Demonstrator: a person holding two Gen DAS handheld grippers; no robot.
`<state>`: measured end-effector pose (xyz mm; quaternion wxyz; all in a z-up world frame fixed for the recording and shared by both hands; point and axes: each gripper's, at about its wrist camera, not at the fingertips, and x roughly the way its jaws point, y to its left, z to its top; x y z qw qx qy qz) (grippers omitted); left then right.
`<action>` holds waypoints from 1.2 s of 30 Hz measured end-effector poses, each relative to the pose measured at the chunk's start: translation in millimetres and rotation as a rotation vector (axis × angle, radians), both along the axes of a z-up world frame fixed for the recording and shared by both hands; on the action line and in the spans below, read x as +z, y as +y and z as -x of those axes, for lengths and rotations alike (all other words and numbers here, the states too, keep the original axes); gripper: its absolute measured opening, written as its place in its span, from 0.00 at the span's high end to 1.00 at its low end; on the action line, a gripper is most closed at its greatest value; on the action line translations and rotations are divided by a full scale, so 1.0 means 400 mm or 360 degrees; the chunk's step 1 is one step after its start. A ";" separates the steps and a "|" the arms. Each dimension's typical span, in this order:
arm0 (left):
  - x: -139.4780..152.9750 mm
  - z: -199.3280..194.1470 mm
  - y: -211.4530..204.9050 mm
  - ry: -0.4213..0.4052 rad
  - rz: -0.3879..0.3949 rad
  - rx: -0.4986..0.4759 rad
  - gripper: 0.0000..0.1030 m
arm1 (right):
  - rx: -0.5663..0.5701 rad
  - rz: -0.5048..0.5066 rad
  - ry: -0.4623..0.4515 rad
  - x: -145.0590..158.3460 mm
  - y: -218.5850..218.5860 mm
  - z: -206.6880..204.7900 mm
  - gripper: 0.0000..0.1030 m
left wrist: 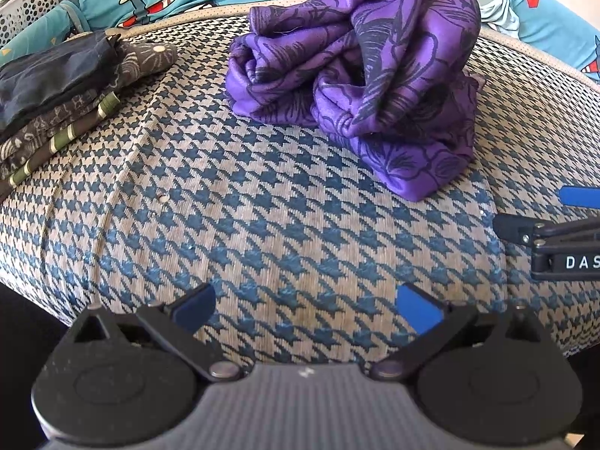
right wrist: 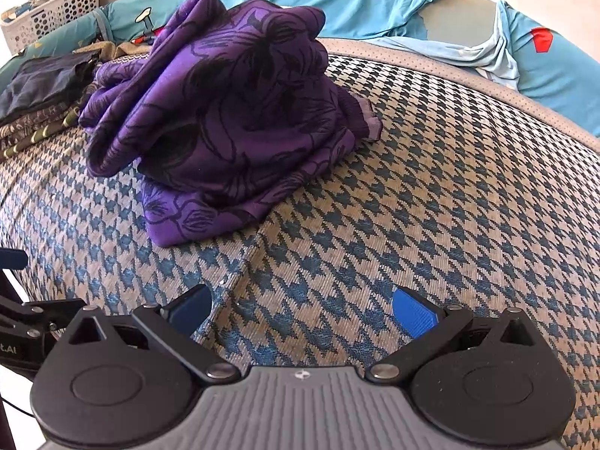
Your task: Fold clothes
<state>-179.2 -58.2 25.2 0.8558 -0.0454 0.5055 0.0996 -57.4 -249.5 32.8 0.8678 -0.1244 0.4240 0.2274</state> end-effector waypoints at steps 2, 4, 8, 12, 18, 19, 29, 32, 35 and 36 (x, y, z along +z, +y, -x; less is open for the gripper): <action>0.002 0.002 -0.001 -0.0006 -0.0002 0.0000 0.00 | 0.0006 0.0004 -0.0005 0.000 0.001 0.003 0.00; 0.004 0.005 0.000 -0.0015 -0.0001 0.0001 0.00 | 0.0007 0.0002 -0.0003 -0.001 0.002 0.005 0.00; 0.013 0.009 0.000 -0.0040 -0.0009 0.0014 0.00 | -0.0002 0.0001 -0.0004 -0.001 0.001 0.005 0.00; 0.020 0.010 0.003 -0.0057 0.0001 0.0018 0.00 | -0.0013 -0.0016 -0.0006 0.001 -0.002 0.006 0.00; 0.024 0.011 0.002 -0.0069 0.0017 0.0015 0.00 | -0.0028 -0.0033 -0.0001 0.001 -0.002 0.003 0.00; 0.025 0.012 0.001 -0.0071 0.0018 0.0015 0.00 | -0.0032 -0.0041 -0.0001 0.002 -0.003 0.003 0.00; 0.036 0.019 0.005 -0.0106 -0.0012 0.0030 0.00 | -0.0044 -0.0074 -0.0023 0.010 0.009 -0.001 0.00; 0.039 0.021 0.007 -0.0109 -0.0018 0.0037 0.00 | -0.0047 -0.0074 -0.0024 0.009 0.012 -0.001 0.00; 0.040 0.023 0.010 -0.0110 -0.0020 0.0041 0.00 | -0.0051 -0.0087 -0.0020 0.010 0.013 -0.001 0.00; 0.041 0.023 0.011 -0.0109 -0.0019 0.0043 0.00 | -0.0051 -0.0092 -0.0019 0.010 0.014 -0.002 0.00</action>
